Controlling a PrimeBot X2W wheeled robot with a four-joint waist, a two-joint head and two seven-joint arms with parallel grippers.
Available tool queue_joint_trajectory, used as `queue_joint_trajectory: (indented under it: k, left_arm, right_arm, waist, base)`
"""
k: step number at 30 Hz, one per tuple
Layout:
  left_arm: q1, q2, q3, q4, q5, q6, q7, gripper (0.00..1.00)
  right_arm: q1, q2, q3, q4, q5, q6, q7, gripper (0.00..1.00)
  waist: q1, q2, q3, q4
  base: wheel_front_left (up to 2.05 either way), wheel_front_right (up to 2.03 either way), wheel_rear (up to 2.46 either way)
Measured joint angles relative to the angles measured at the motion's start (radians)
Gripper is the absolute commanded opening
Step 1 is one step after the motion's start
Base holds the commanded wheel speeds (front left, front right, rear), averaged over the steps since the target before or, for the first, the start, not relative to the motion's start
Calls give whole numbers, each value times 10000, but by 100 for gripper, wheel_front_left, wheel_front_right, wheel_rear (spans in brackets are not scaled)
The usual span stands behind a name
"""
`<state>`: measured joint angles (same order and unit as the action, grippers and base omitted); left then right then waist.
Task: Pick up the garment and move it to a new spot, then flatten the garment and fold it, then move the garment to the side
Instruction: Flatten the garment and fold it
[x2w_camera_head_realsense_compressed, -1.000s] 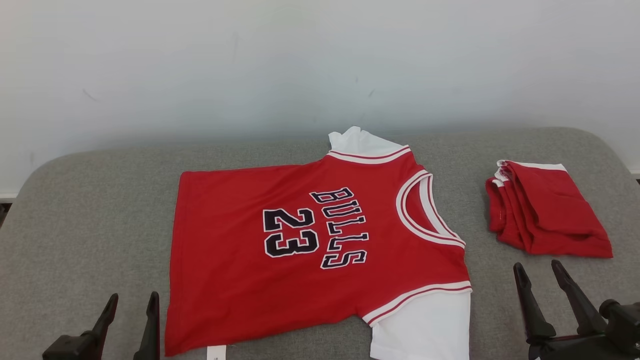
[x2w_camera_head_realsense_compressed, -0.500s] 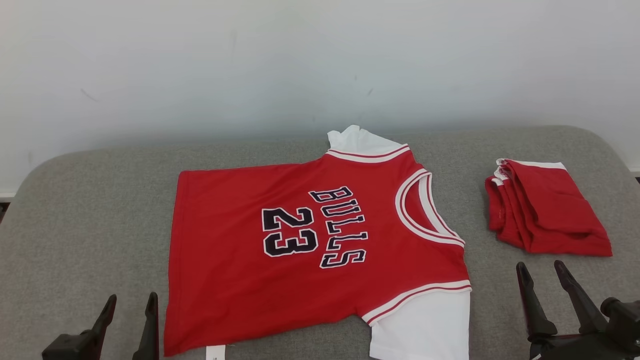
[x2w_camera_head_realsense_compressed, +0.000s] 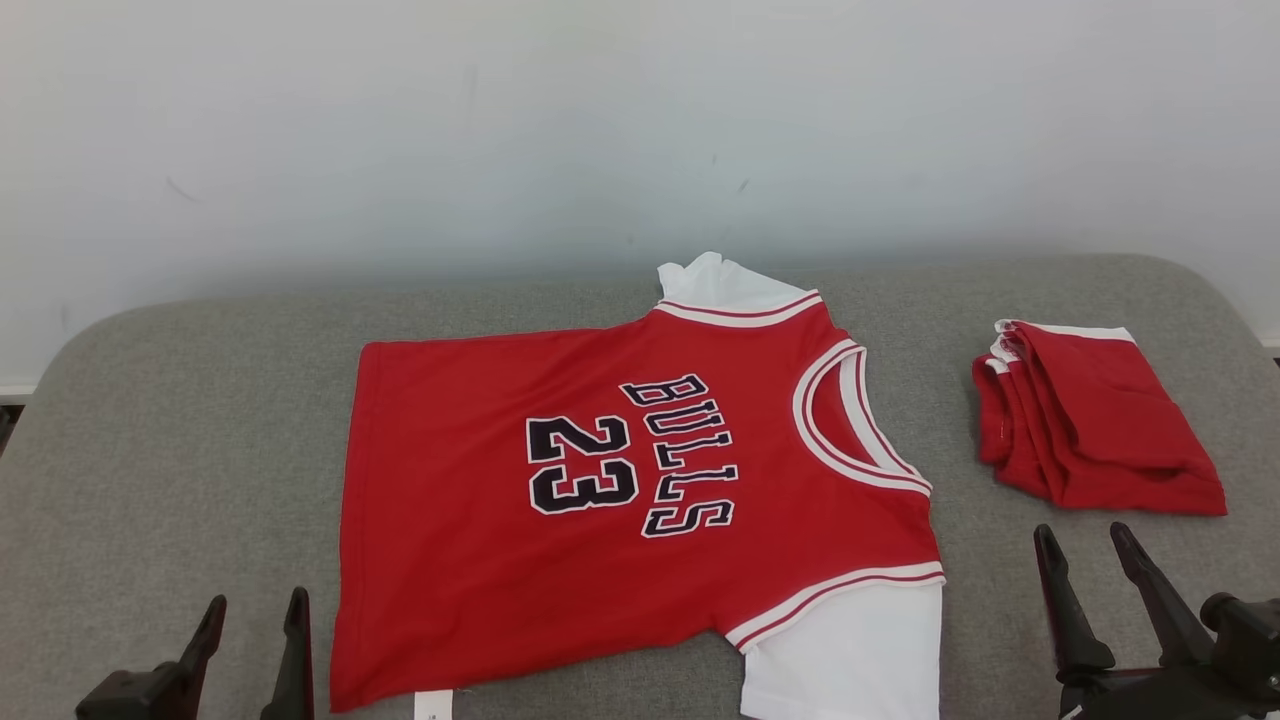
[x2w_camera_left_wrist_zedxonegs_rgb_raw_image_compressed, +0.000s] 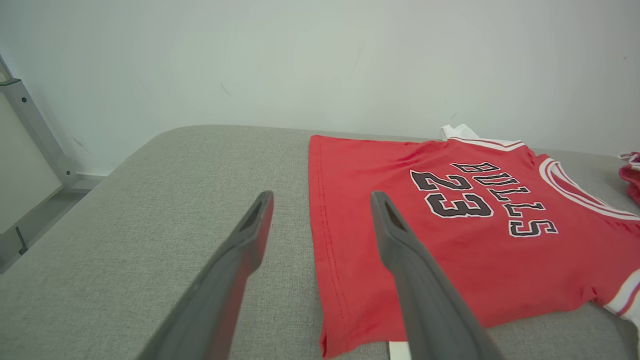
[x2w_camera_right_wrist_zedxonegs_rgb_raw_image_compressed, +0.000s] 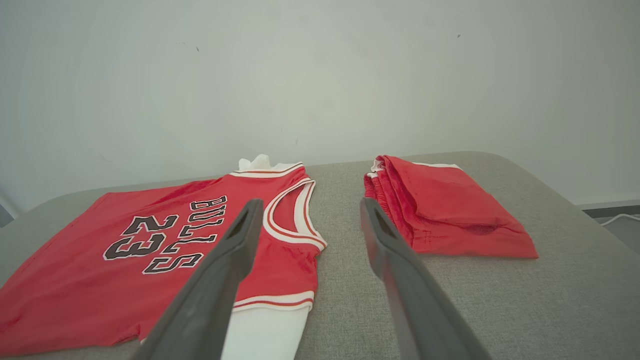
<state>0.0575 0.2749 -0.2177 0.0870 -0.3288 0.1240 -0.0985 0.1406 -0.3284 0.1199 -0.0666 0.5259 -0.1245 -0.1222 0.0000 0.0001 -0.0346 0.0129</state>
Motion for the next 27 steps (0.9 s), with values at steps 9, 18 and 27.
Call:
queue_joint_trajectory:
  k: [9,18,27]
  left_arm:
    - [-1,-196,159,-38,132,0,274,100]
    - [14,-242,222,-119,207,0,468,100]
    - [17,-242,320,-198,224,0,663,100]
  right_arm:
    - [68,63,-81,33,-100,0,182,100]
    - [173,104,-127,54,-280,0,359,100]
    - [173,148,-198,21,-351,0,468,100]
  waist:
    - [0,-1,-14,20]
    - [0,-1,7,19]
    - [1,-1,37,17]
  base:
    - [0,0,0]
    - [0,0,0]
    - [0,0,0]
